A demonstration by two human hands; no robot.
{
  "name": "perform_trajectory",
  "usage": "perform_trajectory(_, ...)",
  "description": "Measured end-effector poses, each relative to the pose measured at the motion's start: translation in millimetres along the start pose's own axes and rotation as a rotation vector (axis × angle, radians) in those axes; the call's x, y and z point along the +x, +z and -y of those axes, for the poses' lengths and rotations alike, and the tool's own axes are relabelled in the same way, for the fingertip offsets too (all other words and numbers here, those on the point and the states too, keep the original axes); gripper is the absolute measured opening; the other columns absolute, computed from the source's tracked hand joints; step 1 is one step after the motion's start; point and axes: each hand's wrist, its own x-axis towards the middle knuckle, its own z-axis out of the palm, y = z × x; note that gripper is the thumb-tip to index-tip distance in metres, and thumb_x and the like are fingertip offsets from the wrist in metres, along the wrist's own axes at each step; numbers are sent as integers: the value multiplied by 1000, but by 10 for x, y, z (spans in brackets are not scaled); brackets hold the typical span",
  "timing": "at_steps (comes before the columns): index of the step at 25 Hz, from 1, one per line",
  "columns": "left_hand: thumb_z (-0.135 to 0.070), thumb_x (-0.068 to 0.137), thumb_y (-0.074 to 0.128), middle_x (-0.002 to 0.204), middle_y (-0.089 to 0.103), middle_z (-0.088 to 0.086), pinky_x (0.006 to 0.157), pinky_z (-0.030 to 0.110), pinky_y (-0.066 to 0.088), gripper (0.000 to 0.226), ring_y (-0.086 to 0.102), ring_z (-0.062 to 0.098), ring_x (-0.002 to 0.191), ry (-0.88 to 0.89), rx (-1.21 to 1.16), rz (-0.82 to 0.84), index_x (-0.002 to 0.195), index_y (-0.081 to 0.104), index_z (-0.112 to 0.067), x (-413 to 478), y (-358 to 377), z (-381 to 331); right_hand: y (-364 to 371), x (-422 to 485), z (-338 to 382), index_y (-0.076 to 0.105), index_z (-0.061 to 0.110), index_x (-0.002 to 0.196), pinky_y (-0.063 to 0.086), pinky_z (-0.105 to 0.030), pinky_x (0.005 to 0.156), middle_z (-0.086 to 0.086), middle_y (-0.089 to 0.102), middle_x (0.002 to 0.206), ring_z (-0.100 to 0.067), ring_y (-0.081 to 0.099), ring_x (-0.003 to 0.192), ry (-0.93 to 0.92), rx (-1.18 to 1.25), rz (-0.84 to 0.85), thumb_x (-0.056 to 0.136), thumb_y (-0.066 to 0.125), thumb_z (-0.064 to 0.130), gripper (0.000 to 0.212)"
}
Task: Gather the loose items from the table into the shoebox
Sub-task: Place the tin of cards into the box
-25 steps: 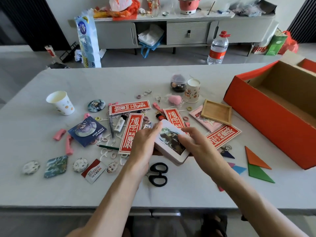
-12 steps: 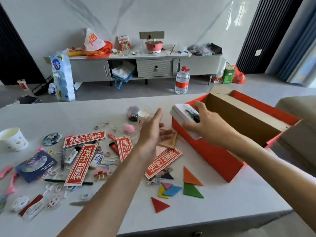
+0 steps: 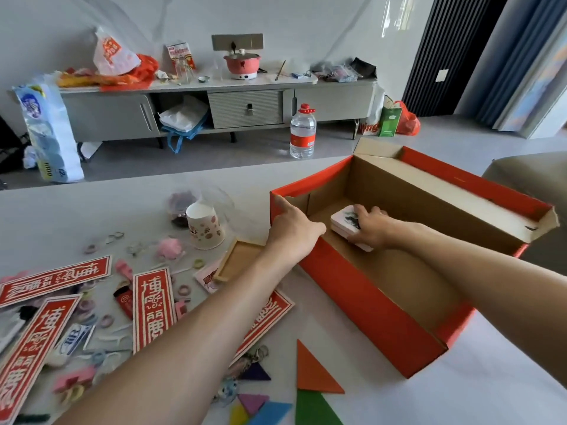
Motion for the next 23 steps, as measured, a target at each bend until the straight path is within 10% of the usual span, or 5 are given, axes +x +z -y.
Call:
perform_trajectory(8, -33, 92, 59, 125, 57, 20, 66, 30, 41, 99, 53, 22, 84, 147, 173, 53, 151, -11, 5, 70, -30, 68, 33, 533, -2, 48, 13, 134, 46, -41, 84, -17, 42, 126, -33, 43, 115, -108, -292, -375, 87, 58, 52, 62)
perform_trajectory(12, -35, 93, 58, 113, 55, 14, 68, 29, 43, 98, 52, 21, 85, 186, 182, 47, 151, -11, 4, 88, -33, 101, 17, 597, 69, 54, 16, 129, 46, -34, 60, -13, 43, 123, -31, 60, 90, -30, -273, -369, 85, 62, 51, 56)
perform_trajectory(18, -39, 96, 52, 104, 54, 11, 53, 22, 41, 94, 53, 17, 70, 192, 199, 34, 152, -12, 1, 119, -13, 143, -34, 521, 124, 46, 16, 135, 50, -39, 68, -15, 41, 129, -35, 61, 96, 13, -205, -326, 89, 57, 53, 61)
perform_trajectory(23, -55, 95, 52, 145, 50, 13, 103, 44, 46, 86, 52, 33, 128, 161, 130, 66, 156, 9, -11, -112, -225, 169, -477, -40, 350, 57, 12, 126, 47, -39, 91, -14, 53, 128, -29, 55, 110, -51, 65, -306, 92, 57, 35, 41)
